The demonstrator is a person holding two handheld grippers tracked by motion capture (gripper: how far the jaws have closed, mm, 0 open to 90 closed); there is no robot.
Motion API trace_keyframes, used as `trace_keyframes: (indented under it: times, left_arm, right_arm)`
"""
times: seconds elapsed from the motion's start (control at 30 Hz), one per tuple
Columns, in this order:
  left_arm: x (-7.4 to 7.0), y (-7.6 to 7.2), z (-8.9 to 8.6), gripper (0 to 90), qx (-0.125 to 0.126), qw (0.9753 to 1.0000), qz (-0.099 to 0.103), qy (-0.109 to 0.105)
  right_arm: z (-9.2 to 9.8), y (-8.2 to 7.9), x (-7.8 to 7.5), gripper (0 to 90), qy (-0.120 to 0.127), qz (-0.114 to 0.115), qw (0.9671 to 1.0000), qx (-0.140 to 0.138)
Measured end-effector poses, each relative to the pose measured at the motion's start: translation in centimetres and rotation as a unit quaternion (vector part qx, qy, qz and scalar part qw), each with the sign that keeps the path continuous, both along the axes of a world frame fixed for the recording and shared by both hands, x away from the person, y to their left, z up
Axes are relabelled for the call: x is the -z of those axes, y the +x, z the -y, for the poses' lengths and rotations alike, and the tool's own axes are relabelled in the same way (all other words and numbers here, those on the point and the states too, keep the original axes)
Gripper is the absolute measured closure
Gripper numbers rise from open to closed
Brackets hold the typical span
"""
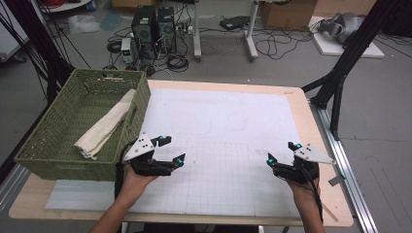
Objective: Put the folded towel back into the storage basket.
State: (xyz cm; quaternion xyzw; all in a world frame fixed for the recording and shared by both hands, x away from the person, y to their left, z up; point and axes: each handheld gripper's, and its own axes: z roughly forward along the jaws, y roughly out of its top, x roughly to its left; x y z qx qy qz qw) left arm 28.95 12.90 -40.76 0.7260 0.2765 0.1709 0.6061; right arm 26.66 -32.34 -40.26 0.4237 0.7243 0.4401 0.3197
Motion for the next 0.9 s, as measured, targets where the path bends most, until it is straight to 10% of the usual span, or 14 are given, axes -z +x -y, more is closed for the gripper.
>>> trace_keyframes:
  times: [0.9]
  left_arm:
    - [0.51, -0.24, 0.72, 19.1, 0.002, 0.9999, -0.005, 0.011]
  right_arm:
    - [0.51, -0.42, -0.01, 16.3, -0.003, 0.003, 1.0000, 0.007]
